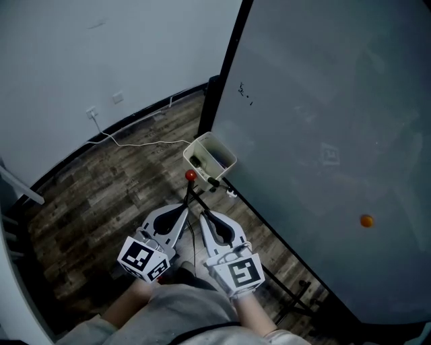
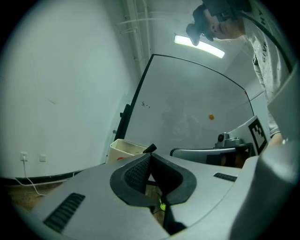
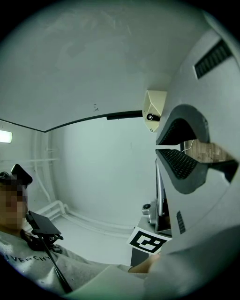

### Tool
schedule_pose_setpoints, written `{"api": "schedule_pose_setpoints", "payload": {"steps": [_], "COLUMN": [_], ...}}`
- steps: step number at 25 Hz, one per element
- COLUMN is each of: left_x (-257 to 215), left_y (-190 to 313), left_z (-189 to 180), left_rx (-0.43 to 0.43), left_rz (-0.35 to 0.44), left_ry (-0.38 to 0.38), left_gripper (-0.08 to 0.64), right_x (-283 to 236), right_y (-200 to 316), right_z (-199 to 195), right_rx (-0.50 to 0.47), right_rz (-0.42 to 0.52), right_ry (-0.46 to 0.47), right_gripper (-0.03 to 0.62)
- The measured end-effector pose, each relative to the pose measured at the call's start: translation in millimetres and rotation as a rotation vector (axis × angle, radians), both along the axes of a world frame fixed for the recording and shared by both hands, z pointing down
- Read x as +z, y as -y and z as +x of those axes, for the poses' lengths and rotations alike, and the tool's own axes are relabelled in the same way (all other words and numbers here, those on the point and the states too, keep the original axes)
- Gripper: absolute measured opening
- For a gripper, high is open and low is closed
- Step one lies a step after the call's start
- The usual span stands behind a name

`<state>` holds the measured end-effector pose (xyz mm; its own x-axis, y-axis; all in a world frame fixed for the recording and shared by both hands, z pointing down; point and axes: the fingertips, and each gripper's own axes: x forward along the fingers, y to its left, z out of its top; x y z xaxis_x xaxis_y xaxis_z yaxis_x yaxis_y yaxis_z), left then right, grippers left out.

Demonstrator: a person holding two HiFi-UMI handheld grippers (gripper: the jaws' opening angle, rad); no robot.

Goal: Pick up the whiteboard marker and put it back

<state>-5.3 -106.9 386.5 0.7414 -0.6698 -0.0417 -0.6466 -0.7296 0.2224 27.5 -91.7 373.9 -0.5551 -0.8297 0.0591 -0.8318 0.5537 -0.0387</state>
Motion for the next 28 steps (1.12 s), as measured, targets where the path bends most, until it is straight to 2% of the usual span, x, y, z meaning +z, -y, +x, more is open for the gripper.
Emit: {"api": "schedule_pose_setpoints", "payload": {"steps": [5,11,12,14,23,28], "left_x": [-1,4,4,4,11,18], "left_y": [13,22,24,30,54,68], "left_z": [13,14,14,14,21,21], "left_rx": [-0.011,-0.035,-0.038,-0.043,-0.014,0.001], "left_rz": [0.004,-0.016,-0.017,-0.015,-0.013,-0.03], "left_ry": [0.0,-0.001,-0.003,-0.002,0.029,0.033], "left_gripper": [0.014,0.014,0.014,0.014,0.014,0.014], "right_x": [0,4,4,4,11,8], "right_y": [13,29,32,39,71,85], "right_z": [13,30,32,35,39,35], "right_rx": [-0.008,0.028,0.031,0.03,0.056,0.057], "right_rz": [0.001,-0.006,-0.013,-0.019,-0.051,-0.023], "right_ry": [0.007,-0.001,0.002,0.011,0.023,0.03], "right_gripper": [0.021,0.023,0.032,0.114,0.131,0.132]}}
